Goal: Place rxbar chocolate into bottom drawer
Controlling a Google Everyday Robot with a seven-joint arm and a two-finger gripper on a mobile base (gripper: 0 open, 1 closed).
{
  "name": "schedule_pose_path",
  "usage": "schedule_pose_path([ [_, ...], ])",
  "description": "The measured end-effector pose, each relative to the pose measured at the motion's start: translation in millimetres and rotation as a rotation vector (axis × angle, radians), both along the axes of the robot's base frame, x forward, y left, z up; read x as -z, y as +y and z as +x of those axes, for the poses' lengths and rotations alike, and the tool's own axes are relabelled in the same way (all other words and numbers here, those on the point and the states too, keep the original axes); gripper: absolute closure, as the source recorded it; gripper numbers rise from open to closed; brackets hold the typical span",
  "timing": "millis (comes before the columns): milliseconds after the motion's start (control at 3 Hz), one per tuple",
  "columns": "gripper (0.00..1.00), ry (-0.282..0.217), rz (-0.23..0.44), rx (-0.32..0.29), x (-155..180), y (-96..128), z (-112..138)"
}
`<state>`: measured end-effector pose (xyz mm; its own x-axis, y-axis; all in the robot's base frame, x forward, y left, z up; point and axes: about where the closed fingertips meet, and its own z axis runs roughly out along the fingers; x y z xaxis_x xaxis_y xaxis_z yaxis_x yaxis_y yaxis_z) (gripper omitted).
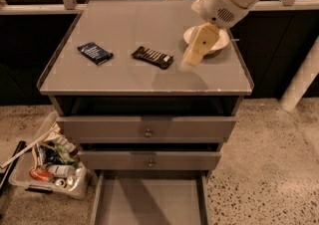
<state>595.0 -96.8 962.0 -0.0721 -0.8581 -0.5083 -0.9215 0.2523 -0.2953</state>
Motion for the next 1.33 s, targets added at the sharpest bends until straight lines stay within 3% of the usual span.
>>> schedule_pose_path([
  [667,0.0,0.059,0.045,-0.013,35,26,45],
  [1333,0.0,0.11,0.084,-0.036,67,51,72],
])
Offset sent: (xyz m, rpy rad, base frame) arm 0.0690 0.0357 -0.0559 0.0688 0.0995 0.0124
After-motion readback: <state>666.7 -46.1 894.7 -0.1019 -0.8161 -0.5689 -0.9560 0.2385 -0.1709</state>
